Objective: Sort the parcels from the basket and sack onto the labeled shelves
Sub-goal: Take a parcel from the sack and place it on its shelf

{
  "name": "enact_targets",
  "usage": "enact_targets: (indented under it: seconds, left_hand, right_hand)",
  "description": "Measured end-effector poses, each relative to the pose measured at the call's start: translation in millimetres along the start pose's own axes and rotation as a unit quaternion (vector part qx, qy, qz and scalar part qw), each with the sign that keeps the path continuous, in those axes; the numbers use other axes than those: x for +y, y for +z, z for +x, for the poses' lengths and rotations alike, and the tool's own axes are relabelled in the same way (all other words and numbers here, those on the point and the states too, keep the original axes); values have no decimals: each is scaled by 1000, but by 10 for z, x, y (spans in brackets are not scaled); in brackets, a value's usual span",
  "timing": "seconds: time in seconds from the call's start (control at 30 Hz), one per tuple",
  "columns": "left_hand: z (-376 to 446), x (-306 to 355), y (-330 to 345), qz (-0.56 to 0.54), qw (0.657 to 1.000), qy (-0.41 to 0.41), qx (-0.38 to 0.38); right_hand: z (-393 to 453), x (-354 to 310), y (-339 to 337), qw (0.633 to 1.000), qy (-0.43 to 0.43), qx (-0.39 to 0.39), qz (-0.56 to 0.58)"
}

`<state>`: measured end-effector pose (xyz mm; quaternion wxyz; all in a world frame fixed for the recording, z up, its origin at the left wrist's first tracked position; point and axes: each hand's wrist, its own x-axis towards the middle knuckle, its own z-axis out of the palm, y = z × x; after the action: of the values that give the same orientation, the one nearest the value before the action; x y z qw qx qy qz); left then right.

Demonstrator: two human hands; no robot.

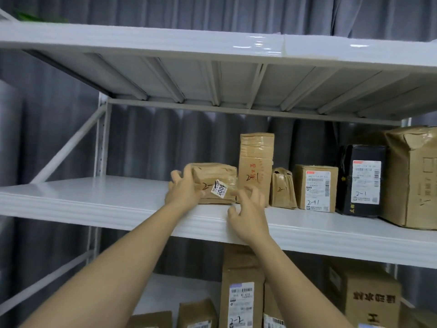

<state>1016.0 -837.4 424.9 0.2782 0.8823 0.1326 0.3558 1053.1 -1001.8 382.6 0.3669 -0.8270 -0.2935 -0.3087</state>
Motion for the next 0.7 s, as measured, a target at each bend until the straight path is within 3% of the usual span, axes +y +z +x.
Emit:
enact_targets:
  seconds: [0.23,0.47,0.7]
  left_hand:
    - [-513,-491,-699,85,995,41,24]
    - [-1263,-1374,-1694,147,986,-69,33]
    - [-2500,-2715,-2919,179,951,-248,37]
  right_hand:
    - [-265,-716,539,995,-92,-21,21]
    - [-747,-1878,1361,980,-152,-99,80]
    - [-1886,-3453,2234,925,-225,-267,147]
